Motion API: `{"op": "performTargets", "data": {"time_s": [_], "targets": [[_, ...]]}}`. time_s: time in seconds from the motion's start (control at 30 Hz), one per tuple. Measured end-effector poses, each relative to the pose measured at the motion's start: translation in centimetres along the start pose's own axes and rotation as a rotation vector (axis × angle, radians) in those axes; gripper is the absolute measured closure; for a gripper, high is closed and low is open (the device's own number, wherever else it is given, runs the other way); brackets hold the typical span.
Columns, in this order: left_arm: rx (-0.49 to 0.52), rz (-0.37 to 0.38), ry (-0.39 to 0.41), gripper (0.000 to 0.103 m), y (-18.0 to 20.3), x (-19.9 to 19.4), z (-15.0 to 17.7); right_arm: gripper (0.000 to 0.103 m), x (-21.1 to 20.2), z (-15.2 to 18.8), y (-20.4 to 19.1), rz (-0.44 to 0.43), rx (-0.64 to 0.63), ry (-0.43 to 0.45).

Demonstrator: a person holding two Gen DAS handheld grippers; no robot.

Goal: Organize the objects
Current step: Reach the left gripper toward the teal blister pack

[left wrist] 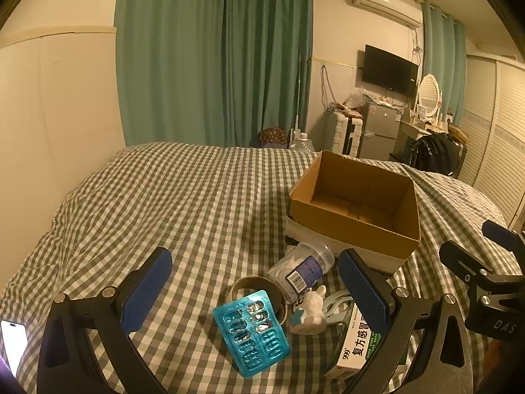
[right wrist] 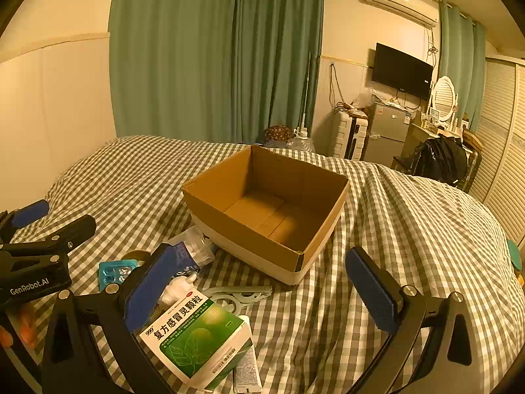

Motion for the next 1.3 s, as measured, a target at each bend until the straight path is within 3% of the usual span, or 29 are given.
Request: {"op": "performTargets", "data": {"time_s": [1.3], "targets": [[0.01,-0.02,-0.018,0.0,-0.6,0.7,1.2,0.0,0.8,0.7,-1.1,-0.015,-0.024,-0.017]]}}
Point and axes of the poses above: each gripper's, at about its wrist camera, not at the fingertips, and x roughly the way its jaws point, y to its right, z to its underside, the point moved 3 cm from there along x, roughly the way its jaws point, and after that the axes turned 1 degree about y, right-handed, at the moved point
